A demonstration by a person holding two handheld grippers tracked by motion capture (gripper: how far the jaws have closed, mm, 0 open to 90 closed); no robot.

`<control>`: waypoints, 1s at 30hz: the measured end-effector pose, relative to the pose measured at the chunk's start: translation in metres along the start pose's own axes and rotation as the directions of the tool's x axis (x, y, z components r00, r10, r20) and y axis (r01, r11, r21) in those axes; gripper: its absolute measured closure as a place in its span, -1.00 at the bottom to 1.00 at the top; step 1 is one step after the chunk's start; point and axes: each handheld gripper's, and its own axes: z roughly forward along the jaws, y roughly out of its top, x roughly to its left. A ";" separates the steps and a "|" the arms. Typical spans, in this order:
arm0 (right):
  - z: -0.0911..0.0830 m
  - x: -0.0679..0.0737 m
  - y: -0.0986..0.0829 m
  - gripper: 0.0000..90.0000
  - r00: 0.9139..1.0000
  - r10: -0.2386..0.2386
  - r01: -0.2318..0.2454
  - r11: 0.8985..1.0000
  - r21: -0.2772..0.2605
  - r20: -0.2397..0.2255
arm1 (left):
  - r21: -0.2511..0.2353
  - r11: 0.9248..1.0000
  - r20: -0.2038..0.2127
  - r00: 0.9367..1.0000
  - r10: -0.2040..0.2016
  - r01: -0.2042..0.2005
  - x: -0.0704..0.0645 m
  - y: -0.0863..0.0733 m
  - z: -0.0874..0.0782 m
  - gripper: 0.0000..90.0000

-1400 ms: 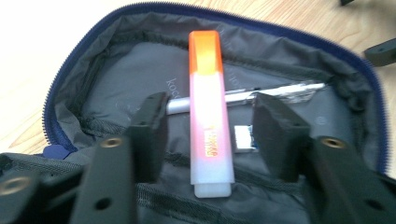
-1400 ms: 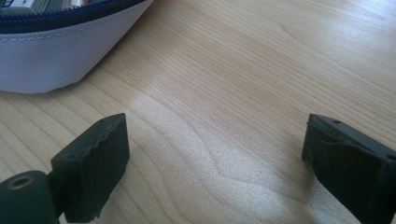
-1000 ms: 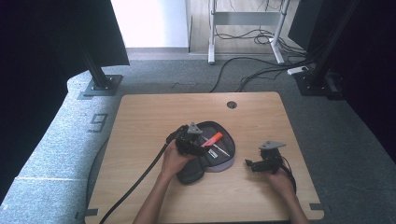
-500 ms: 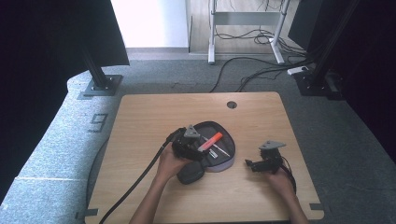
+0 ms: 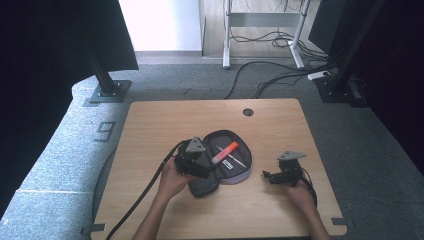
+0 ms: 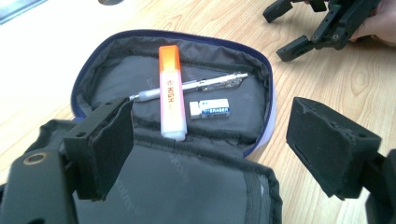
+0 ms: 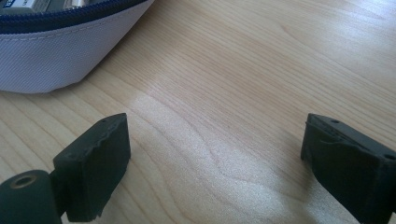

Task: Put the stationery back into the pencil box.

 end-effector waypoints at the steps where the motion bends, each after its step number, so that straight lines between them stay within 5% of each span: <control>1: 0.000 0.000 0.000 -0.83 1.000 0.000 0.000 1.000 0.000 0.000 | 0.000 1.000 -0.002 1.000 0.002 -0.002 0.000 -0.001 -0.003 -0.67; 15: 0.000 0.000 0.000 -0.82 1.000 0.001 -0.001 1.000 0.000 0.002 | -0.034 0.999 -0.023 1.000 -0.021 0.020 -0.002 -0.030 -0.038 -0.71; 22: 0.000 0.001 0.000 -0.82 1.000 0.001 -0.001 1.000 0.000 0.002 | -0.042 0.996 -0.035 0.996 -0.076 0.075 0.004 -0.071 -0.051 -0.79; 30: 0.000 0.001 0.000 -0.82 1.000 0.001 -0.001 1.000 0.000 0.003 | -0.026 0.987 -0.069 0.985 -0.158 0.156 0.018 -0.134 -0.054 -0.92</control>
